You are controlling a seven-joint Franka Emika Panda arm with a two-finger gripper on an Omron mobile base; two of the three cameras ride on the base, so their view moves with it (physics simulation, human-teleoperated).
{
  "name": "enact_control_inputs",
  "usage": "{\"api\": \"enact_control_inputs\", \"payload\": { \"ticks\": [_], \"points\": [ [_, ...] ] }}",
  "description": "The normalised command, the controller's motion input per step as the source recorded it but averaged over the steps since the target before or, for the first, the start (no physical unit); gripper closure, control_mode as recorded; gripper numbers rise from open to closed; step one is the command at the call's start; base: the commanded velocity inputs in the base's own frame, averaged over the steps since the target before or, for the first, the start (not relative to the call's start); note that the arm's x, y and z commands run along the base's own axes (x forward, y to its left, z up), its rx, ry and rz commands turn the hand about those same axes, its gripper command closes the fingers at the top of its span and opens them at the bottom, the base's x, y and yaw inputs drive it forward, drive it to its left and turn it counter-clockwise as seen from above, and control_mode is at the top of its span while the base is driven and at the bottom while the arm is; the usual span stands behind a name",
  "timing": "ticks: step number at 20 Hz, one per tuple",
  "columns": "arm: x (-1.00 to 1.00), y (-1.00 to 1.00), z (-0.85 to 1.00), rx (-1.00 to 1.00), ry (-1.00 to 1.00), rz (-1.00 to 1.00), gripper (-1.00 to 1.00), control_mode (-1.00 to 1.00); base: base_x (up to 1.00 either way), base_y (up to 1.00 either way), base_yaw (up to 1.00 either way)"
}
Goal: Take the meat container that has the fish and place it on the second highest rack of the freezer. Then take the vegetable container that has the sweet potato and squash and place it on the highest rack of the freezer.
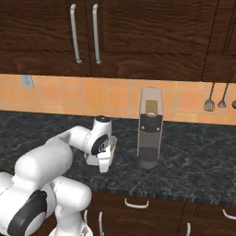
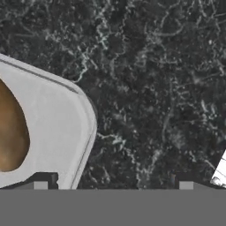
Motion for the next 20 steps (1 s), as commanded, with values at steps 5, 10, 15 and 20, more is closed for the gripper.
{"api": "enact_control_inputs", "payload": {
  "ticks": [5,10,15,20],
  "points": [
    [0.07,-0.14,-0.35,0.0,0.0,0.01,-1.0,-1.0,0.0,0.0,0.0],
    [0.03,0.07,-0.26,-0.04,0.0,0.0,1.0,-1.0,0.0,0.0,0.0],
    [0.01,0.0,-0.01,0.0,0.0,0.0,1.0,-1.0,0.0,0.0,0.0],
    [-0.03,0.0,0.0,0.0,0.0,0.0,1.0,-1.0,0.0,0.0,0.0]
  ]
}}
